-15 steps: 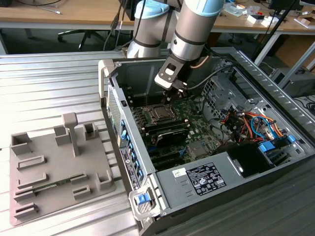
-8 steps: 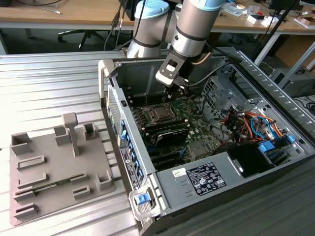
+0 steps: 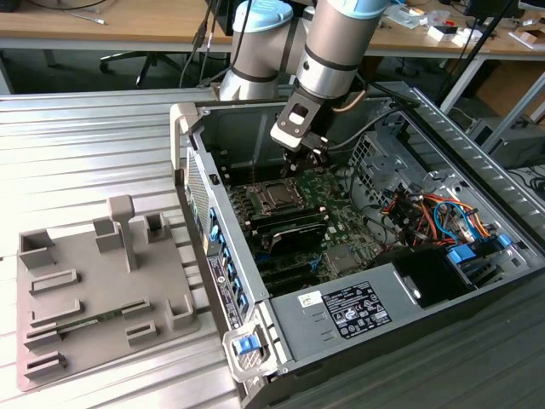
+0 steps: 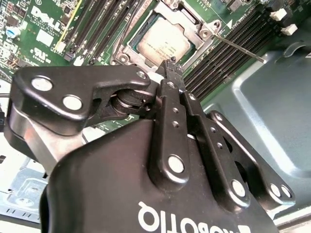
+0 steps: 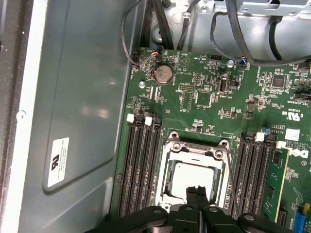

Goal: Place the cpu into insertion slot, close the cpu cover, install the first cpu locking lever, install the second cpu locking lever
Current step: 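Install the first cpu locking lever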

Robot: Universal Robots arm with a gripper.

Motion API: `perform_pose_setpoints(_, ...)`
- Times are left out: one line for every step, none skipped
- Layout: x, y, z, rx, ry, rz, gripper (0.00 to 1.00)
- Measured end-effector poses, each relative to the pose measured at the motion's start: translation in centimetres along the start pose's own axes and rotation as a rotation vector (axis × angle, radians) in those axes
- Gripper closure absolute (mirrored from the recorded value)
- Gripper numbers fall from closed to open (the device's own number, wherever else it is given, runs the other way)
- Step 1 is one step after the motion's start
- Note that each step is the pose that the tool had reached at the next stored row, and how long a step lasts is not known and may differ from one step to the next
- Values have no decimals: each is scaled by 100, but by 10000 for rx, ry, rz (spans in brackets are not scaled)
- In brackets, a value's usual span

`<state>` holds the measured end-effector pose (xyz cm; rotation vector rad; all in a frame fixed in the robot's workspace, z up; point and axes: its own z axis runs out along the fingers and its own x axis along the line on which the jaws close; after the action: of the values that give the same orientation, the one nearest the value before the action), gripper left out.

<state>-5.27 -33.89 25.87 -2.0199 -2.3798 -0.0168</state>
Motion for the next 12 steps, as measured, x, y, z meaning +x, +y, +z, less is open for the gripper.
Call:
perform_pose_setpoints(0,0,0,2,0,-119,89)
perform_pose_setpoints(0,0,0,5,-1,-213,89)
perform_pose_setpoints(0,0,0,6,-1,-311,89)
perform_pose_setpoints(0,0,0,8,-2,-365,89)
perform_pose_setpoints(0,0,0,9,-2,-429,89)
perform_pose_setpoints(0,0,0,11,-2,-504,89)
perform_pose_setpoints(0,0,0,12,-2,-556,89)
perform_pose_setpoints(0,0,0,14,-3,-623,89)
perform_pose_setpoints(0,0,0,14,-3,-673,89)
perform_pose_setpoints(0,0,0,16,-3,-737,89)
perform_pose_setpoints(0,0,0,17,-4,-807,89)
perform_pose_setpoints(0,0,0,18,-4,-841,89)
